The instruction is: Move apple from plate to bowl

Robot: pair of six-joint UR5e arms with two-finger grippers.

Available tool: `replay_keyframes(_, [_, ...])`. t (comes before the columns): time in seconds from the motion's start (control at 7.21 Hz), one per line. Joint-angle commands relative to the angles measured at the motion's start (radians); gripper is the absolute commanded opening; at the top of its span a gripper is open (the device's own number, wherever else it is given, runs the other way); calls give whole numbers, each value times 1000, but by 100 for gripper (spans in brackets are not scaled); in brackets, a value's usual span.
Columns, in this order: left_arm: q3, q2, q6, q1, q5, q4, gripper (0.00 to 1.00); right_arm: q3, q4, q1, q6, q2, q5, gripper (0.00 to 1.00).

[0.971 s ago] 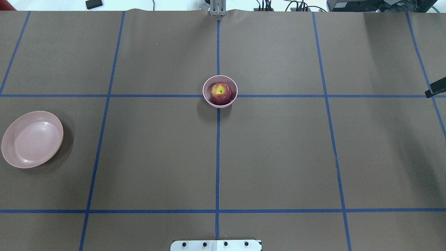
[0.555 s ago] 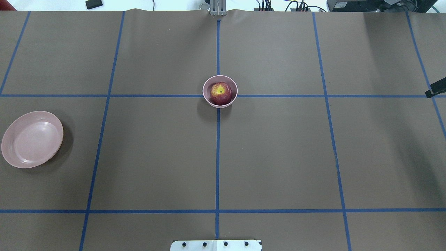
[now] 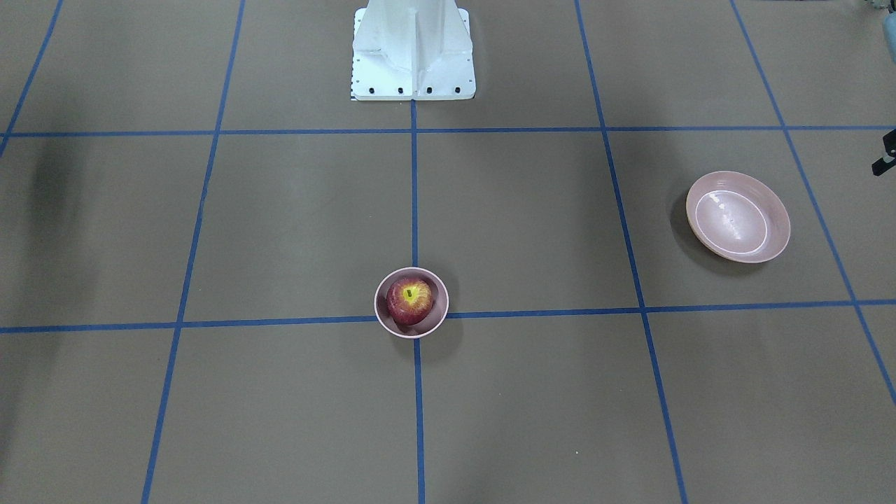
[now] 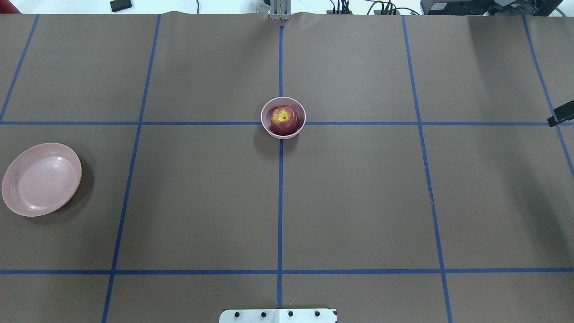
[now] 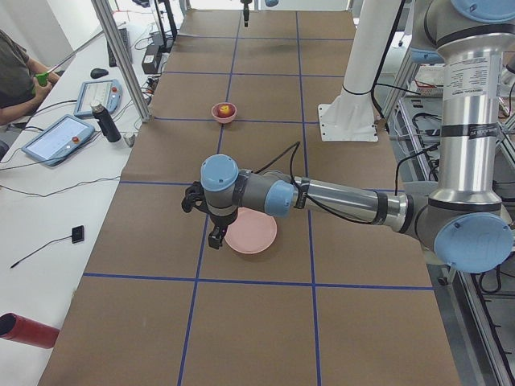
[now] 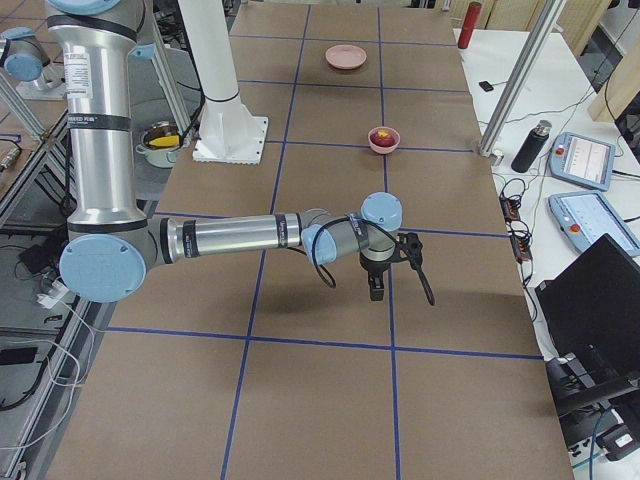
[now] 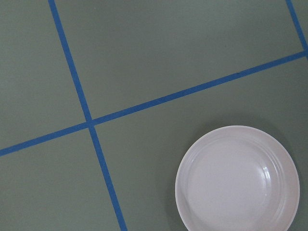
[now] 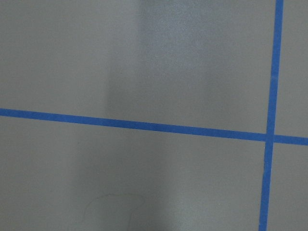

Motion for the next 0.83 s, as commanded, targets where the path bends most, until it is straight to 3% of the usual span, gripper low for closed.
replay_keyframes(0.0, [-1, 4, 1, 0, 0, -2, 98, -2, 0, 0, 0, -4, -3, 100])
replay_keyframes(0.69, [-2, 4, -2, 0, -1, -14, 98, -3, 0, 0, 2, -1, -6, 100])
